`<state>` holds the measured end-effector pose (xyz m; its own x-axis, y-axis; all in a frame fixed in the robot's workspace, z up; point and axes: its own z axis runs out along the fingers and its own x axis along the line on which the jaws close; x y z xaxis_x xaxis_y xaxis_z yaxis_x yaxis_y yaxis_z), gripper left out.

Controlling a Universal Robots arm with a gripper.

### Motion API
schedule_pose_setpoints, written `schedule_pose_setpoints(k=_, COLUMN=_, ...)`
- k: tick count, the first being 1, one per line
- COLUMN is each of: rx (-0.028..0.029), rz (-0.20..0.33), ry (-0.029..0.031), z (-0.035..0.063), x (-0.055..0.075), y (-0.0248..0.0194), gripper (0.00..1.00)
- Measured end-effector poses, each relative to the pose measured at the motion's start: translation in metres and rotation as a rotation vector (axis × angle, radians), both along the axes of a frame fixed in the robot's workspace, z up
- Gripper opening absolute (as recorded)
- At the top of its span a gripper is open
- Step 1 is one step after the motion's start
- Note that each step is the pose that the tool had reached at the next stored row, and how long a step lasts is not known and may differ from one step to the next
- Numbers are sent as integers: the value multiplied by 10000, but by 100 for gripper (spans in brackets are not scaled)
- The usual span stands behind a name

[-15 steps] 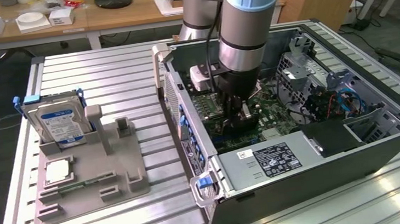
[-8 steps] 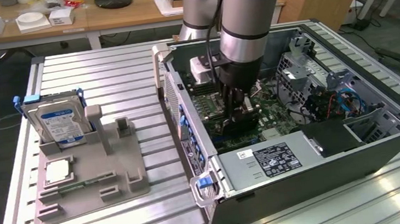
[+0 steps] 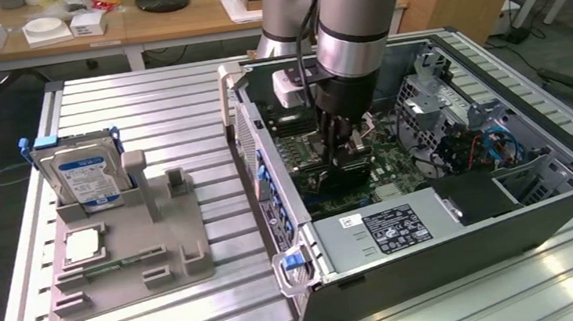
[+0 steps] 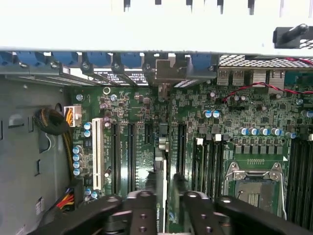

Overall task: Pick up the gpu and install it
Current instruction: 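Insert the gpu into the slot, then press down on the gpu until it lock into place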

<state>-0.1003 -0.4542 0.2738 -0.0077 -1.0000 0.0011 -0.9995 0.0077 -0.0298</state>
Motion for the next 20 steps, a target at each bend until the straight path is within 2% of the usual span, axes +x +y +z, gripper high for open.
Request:
schedule_pose_setpoints(k=3, rx=-2, rz=1, ry=1, z=1, x=0, y=0, gripper=14)
schedule_pose_setpoints(k=5, rx=-2, rz=0, ry=0, z=1, x=0, y=0, gripper=10)
schedule_pose_setpoints(k=20, rx=-1, rz=0, ry=0, z=1, x=0, y=0, gripper=10)
